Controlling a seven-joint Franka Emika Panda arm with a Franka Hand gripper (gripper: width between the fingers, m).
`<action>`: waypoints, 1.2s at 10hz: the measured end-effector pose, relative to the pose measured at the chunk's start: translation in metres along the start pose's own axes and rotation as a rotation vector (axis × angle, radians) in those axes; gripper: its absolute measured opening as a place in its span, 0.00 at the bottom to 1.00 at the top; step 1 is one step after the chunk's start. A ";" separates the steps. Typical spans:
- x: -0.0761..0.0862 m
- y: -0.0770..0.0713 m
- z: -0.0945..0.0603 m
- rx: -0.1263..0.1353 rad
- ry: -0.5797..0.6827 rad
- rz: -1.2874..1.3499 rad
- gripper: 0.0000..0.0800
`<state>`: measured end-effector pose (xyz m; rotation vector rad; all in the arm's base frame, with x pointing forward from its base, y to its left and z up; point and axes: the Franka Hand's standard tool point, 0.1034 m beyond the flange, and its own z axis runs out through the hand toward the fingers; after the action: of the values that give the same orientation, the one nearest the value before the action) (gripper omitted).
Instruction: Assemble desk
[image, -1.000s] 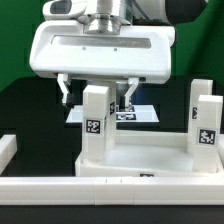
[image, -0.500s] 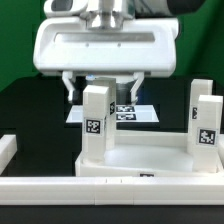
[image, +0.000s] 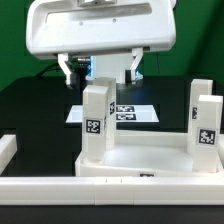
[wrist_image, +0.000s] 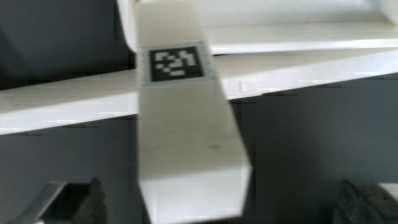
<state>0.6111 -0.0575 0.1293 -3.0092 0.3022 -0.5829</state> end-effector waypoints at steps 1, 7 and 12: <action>0.002 -0.002 0.000 0.028 -0.113 0.002 0.81; -0.005 0.006 0.016 -0.001 -0.441 0.013 0.81; -0.008 0.005 0.018 -0.043 -0.444 0.211 0.36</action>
Offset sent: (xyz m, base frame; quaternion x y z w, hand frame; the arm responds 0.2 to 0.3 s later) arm 0.0110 -0.0242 0.0005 -0.0825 -0.2419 -0.0312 0.9663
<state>0.6099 -0.0608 0.1098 -2.9812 0.5912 0.1116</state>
